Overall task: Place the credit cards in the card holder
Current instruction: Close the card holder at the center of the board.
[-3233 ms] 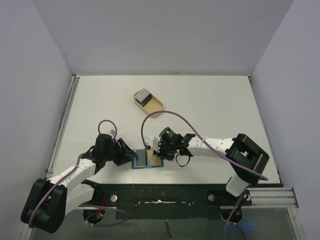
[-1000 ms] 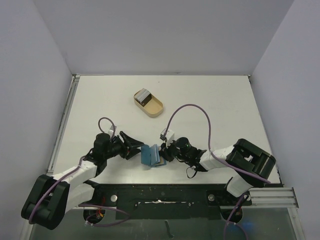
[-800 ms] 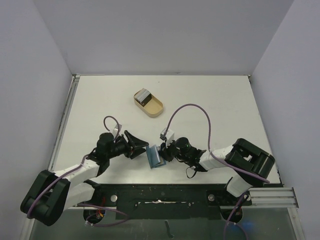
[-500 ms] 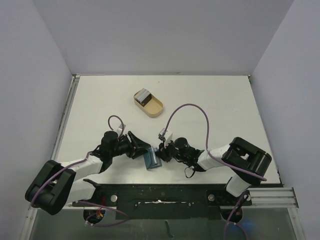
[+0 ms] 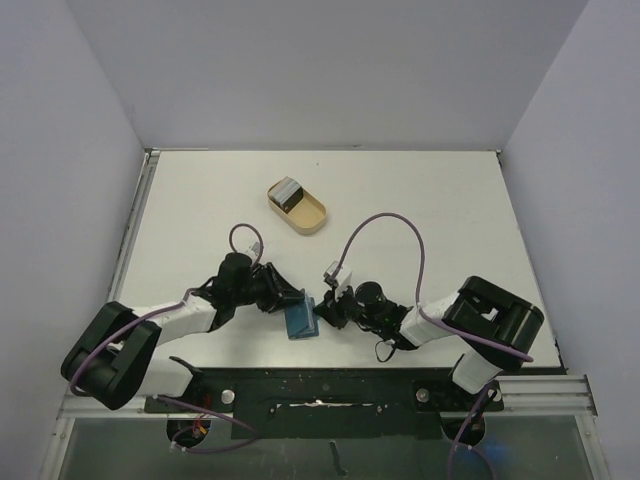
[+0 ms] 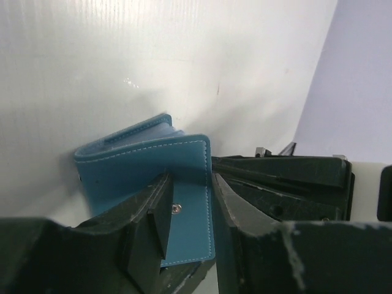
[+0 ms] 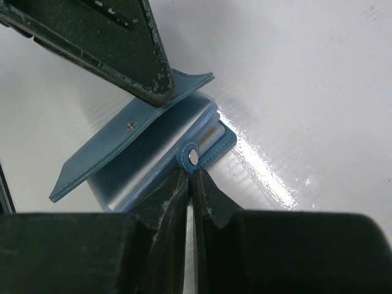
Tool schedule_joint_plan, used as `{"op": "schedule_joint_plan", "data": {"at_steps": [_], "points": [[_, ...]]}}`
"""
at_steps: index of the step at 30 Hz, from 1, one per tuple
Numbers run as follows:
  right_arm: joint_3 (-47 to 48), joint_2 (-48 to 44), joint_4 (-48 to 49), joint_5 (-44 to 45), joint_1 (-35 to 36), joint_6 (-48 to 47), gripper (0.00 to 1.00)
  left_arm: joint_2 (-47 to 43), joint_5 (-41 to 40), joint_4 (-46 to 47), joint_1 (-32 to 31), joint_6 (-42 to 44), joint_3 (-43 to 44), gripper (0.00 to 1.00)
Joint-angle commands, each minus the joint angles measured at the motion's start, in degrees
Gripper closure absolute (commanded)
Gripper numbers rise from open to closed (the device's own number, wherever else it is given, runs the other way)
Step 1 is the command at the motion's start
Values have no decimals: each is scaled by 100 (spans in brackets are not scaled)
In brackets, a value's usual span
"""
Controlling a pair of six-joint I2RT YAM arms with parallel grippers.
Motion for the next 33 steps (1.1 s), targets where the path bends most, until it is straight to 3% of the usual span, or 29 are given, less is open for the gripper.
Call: {"op": "schedule_joint_plan", "data": {"at_steps": [1,12,33], "points": [[-175,-289,695,168,29,47,100,225,-630,-711,-137,697,435,72],[-468,-555,1047,17,32,-105,99,737,-1170,-1279,-524,1059,893,75],[-800,-808,1303,549,29,310,92,869,-2070,-2013,-817,1431,1182,77]]}}
